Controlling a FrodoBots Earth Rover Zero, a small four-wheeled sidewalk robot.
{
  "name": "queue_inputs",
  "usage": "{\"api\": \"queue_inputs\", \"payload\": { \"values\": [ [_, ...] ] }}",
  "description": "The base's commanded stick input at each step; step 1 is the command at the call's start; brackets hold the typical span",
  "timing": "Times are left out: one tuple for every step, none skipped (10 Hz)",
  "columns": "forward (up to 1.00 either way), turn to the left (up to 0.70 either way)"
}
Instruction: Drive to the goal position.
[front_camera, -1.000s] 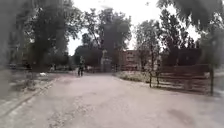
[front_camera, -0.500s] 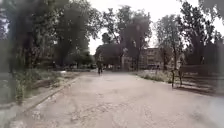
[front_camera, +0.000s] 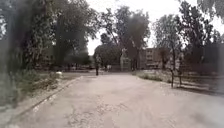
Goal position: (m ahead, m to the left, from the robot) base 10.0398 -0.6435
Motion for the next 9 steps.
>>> {"api": "queue_inputs", "payload": {
  "values": [
    [0.85,0.00],
    [0.85,0.00],
    [0.85,0.00],
    [0.85,0.00],
    [0.85,0.00],
    [0.85,-0.02],
    [0.85,-0.14],
    [0.85,-0.05],
    [0.85,0.00]
  ]
}}
